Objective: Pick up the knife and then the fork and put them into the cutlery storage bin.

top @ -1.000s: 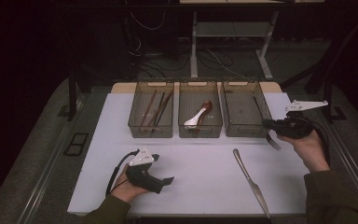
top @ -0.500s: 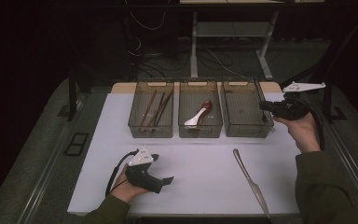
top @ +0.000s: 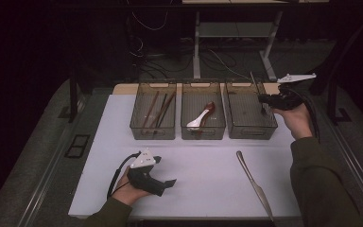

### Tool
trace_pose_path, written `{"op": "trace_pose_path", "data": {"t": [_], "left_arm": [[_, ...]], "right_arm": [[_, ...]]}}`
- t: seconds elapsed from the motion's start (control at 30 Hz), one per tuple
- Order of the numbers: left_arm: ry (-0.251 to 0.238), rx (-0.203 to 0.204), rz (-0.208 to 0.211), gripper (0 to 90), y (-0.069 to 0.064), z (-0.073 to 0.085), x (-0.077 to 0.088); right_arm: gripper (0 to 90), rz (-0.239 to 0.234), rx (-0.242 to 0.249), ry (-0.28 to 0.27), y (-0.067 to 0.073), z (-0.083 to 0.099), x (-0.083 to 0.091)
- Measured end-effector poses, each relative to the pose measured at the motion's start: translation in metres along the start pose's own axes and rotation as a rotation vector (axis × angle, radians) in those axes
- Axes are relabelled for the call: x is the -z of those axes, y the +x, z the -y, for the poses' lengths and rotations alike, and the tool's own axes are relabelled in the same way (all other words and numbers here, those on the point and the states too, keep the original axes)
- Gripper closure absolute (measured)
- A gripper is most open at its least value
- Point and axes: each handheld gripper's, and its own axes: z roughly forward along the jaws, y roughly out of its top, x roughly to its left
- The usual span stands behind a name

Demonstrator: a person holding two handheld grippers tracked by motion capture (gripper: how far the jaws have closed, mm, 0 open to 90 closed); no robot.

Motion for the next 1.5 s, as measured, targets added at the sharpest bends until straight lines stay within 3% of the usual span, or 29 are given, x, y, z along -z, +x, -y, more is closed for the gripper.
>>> {"op": "trace_pose_path", "data": {"t": [0.37, 0.8, 0.93, 1.1, 1.23, 1.5], "left_arm": [[0.003, 0.0, 0.001, 0.0, -0.001, 0.0, -0.001], [0.01, -0.007, 0.007, 0.0, -0.001, 0.0, -0.002], [0.01, -0.007, 0.007, 0.0, -0.001, 0.0, -0.002], [0.01, -0.005, 0.009, 0.0, -0.002, 0.0, -0.002], [0.01, -0.006, 0.008, 0.0, -0.002, 0.0, -0.002], [0.01, -0.008, 0.007, 0.0, -0.002, 0.0, -0.002]], "right_arm": [[84.1, 0.009, 0.019, 0.112, -0.005, 0.011, -0.027], [83.5, 0.008, 0.07, 0.245, -0.001, 0.018, -0.044], [81.1, 0.0, 0.068, 0.264, 0.0, 0.019, -0.047], [71.4, -0.005, 0.059, 0.251, 0.0, 0.018, -0.044], [62.4, -0.025, 0.012, 0.226, 0.0, 0.017, -0.037], [55.4, -0.055, -0.044, 0.125, 0.009, 0.015, -0.006]]}}
